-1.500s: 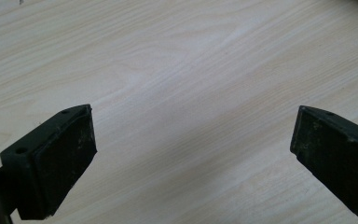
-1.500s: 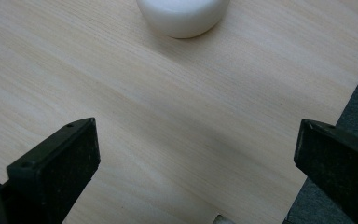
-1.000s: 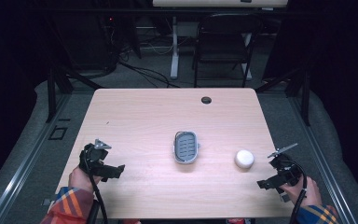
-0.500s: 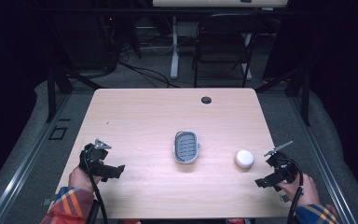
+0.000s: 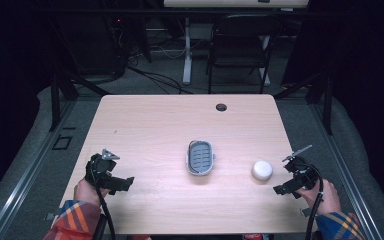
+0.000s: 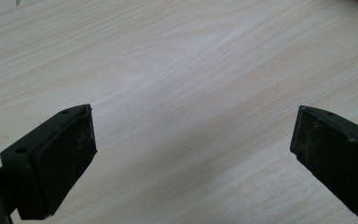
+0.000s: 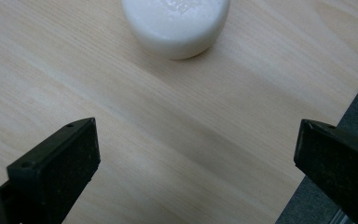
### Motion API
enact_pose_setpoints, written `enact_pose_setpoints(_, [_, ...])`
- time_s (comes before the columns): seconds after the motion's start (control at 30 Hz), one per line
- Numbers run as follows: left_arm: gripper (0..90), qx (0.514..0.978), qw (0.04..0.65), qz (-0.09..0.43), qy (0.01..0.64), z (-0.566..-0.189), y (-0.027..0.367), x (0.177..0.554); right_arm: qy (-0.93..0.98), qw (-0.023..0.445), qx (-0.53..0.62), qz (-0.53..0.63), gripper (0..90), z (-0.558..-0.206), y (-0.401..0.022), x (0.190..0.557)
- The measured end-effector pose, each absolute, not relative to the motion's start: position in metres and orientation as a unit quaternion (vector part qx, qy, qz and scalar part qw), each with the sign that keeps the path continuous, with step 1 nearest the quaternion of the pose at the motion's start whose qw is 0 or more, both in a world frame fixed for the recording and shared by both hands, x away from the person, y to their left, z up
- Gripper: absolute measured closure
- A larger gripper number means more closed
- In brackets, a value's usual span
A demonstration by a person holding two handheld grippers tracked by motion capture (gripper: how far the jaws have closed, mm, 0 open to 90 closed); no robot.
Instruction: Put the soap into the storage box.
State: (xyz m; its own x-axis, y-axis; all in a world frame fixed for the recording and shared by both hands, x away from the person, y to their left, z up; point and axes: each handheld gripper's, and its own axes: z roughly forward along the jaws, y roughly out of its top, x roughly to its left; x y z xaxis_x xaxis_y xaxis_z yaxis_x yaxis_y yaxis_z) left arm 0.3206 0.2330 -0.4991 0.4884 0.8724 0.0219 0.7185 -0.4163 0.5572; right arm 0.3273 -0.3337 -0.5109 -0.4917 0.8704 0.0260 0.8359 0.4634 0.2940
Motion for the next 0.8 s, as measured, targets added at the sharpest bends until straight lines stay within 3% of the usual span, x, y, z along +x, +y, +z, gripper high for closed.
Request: enact_pose_setpoints(0.8, [0.0, 0.829, 0.244, 0.154, 0.479, -0.500, 0.232, 0.321, 0.863, 0.058, 0.488, 0.119, 0.0, -0.504, -0.326, 0.358])
